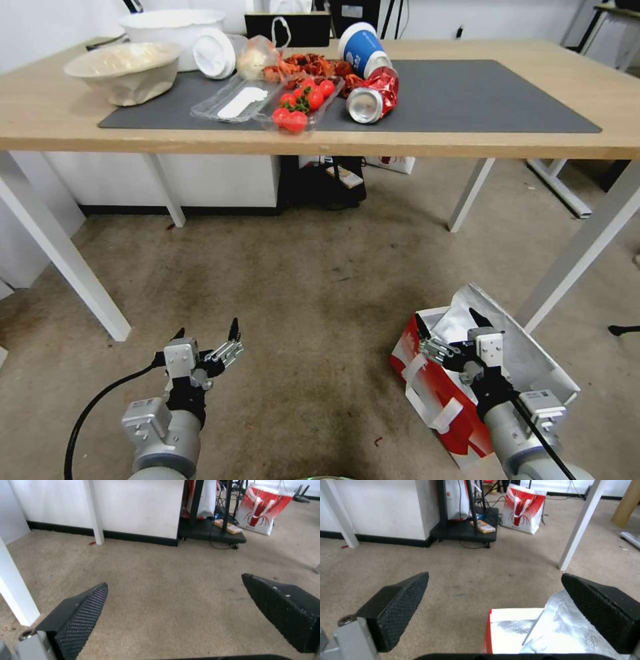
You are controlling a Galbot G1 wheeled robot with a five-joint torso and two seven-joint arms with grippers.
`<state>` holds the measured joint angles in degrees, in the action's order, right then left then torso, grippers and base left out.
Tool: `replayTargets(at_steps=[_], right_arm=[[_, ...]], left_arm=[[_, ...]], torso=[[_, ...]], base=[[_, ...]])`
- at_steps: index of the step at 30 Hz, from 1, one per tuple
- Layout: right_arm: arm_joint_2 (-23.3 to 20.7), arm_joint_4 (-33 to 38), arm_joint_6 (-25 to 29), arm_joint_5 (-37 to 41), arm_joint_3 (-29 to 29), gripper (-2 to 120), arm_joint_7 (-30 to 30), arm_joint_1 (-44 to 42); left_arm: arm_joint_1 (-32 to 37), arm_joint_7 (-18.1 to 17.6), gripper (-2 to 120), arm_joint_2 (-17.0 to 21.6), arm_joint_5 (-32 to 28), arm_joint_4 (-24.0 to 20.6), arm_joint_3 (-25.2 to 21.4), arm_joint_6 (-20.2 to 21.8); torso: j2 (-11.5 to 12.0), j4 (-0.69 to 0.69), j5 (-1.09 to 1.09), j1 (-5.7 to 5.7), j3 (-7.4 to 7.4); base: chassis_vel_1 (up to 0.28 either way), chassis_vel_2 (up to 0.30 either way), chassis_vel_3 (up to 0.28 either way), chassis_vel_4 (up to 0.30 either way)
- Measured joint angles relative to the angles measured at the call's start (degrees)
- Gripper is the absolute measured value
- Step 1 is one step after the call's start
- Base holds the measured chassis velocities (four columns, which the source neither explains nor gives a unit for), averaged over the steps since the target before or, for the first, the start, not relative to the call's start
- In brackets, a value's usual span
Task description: Pick up the food delivery bag from the floor and place it on the table.
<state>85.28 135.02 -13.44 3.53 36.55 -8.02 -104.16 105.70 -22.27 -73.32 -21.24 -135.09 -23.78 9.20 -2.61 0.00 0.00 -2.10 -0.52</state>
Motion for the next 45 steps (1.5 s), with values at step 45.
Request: replayTargets(at_steps=[45], right_arm=[[-20.2, -10.6, 14.5, 22.8, 20.6, 100, -16.6, -1.5]], left_arm=[[1.0, 6.8, 100, 1.0, 9.9, 2.1, 0.3, -13.0]], torso=[[0.9, 0.0, 0.02, 0.19, 0.52]], base=[[0.0, 0.0, 0.0, 0.0]])
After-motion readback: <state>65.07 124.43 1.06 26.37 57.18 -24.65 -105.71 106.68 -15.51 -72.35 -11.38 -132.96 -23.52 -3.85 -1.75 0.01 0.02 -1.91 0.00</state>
